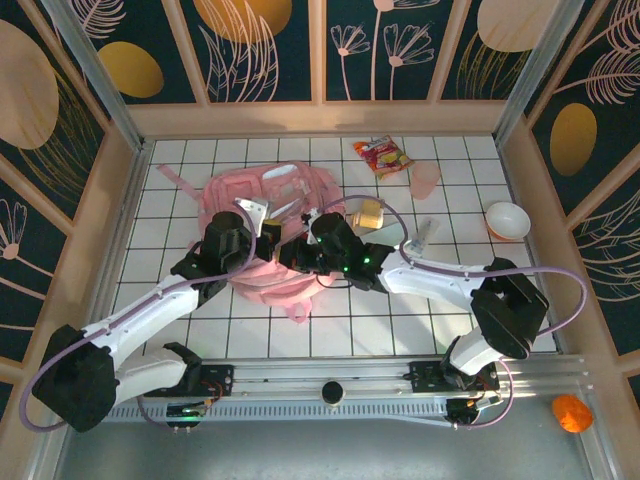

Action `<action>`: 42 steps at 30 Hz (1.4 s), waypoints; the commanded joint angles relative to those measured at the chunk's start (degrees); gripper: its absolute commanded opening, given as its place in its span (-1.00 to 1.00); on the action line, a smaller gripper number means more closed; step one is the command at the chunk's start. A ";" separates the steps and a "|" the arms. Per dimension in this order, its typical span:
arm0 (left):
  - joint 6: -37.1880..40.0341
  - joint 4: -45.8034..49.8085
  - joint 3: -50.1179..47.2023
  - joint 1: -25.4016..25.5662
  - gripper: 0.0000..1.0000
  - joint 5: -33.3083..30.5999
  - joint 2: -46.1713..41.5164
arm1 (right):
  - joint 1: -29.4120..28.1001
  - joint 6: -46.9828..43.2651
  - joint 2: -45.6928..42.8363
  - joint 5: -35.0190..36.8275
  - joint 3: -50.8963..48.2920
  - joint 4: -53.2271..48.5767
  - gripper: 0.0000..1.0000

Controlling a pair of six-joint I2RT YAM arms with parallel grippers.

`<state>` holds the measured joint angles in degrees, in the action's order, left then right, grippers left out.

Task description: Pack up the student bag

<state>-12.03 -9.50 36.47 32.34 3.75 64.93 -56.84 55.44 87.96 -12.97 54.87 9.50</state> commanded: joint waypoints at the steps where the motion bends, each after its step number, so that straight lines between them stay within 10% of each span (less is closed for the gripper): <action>1: -6.34 -9.71 4.28 0.38 -1.00 -1.18 0.35 | -1.74 5.69 0.32 1.46 -1.00 2.99 -1.00; 20: -39.32 -9.21 3.56 5.44 -1.00 -15.08 -3.27 | -1.29 7.11 1.15 4.66 0.06 0.68 -1.00; 42: -29.76 -8.69 18.42 5.54 -1.00 -24.79 11.32 | -3.98 9.93 4.54 -2.79 2.07 1.29 -1.00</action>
<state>-41.95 -5.34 50.22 37.52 -18.85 76.60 -58.02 63.90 91.35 -9.37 56.29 12.62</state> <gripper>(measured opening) 0.052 0.044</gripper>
